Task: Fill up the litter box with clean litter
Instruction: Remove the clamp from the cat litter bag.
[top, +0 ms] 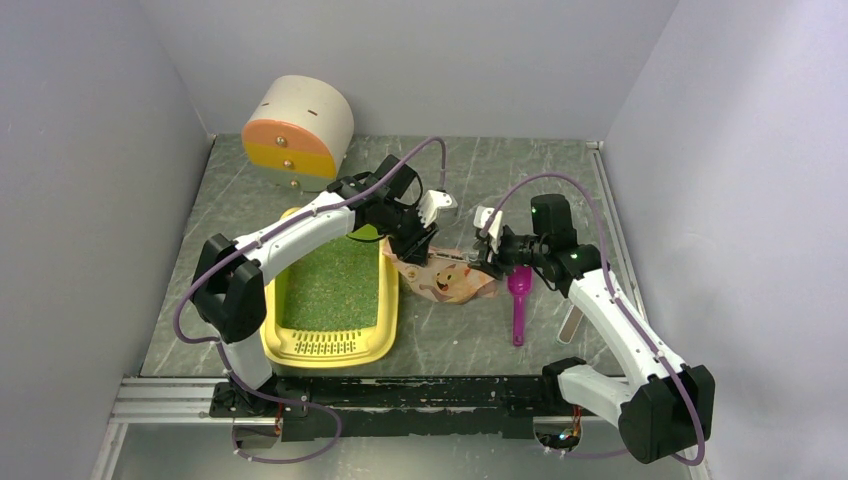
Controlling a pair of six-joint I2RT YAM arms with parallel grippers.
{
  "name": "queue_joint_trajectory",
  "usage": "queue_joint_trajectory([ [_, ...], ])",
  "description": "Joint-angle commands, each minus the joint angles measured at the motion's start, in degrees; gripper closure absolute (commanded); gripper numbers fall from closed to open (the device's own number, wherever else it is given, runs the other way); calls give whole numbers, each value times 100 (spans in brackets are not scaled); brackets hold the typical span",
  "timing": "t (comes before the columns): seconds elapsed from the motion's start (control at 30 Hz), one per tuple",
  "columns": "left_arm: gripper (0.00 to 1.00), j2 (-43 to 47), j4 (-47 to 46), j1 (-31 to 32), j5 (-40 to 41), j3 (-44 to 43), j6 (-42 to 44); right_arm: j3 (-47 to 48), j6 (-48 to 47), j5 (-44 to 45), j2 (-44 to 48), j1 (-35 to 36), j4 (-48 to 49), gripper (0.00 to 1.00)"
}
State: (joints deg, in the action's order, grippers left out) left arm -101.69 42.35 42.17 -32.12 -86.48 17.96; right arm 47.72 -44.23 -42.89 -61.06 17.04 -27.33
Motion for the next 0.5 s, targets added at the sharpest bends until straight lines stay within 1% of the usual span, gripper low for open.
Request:
queue_joint_trajectory([
  [0.0,69,145,70,59,-28,-53,-29,-34,-125,74,42,49,-51,55],
  [0.07,69,159,57,63,-7,-45,-44,-19,-144,99,26,61,-93,56],
  [0.17,69,168,41,63,-25,-36,-63,-6,-166,151,6,70,-123,60],
  [0.3,69,187,50,59,-1,-40,-60,10,-147,219,34,89,-57,82],
  [0.37,68,206,16,60,8,-7,-71,10,-91,236,90,80,18,89],
  [0.43,68,231,-35,63,0,27,-88,20,-85,213,142,89,58,91],
  [0.47,68,244,-64,55,-11,38,-97,13,-65,207,174,89,87,95],
])
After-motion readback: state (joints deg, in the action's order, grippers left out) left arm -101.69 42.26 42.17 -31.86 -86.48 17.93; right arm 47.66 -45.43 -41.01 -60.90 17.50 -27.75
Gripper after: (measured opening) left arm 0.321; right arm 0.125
